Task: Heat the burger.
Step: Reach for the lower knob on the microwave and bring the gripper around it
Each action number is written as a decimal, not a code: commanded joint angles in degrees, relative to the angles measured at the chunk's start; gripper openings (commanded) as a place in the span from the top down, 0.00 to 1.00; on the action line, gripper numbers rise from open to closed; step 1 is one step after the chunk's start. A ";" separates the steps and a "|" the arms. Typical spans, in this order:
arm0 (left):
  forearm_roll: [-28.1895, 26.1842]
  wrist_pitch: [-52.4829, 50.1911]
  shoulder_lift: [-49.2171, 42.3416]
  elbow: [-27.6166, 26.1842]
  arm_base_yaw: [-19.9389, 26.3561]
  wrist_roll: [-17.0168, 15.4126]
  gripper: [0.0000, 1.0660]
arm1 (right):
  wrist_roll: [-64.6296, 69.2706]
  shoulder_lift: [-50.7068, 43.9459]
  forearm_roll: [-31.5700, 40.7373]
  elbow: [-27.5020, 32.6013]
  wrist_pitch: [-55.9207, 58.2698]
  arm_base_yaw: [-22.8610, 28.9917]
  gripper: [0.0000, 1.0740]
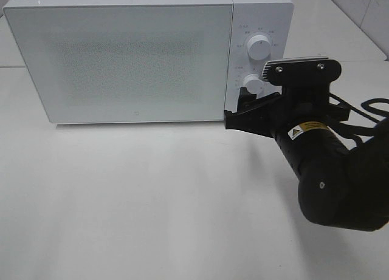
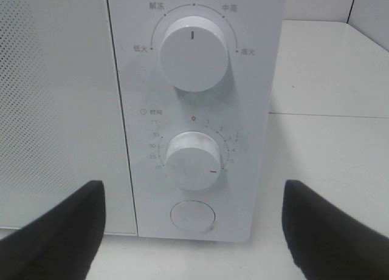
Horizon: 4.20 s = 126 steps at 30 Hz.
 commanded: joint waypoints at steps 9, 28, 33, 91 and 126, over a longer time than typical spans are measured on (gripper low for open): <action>-0.23 -0.11 -1.43 0.34 0.11 -0.40 0.05 | -0.52 6.36 0.11 -8.02 0.17 -4.13 0.29; -0.23 -0.11 -1.43 0.34 0.11 -0.40 0.05 | -0.11 12.72 -4.30 -15.18 3.09 -8.48 0.29; -0.23 -0.11 -1.43 0.34 0.11 -0.40 0.05 | -0.06 13.46 -6.13 -16.10 4.18 -9.34 0.29; -0.23 -0.11 -1.43 0.34 0.11 -0.40 0.05 | 3.78 12.89 -7.45 -18.74 4.24 -7.33 0.98; -0.23 -0.11 -1.43 0.34 0.11 -0.40 0.05 | 85.60 12.89 -15.87 -18.74 2.81 -7.33 1.00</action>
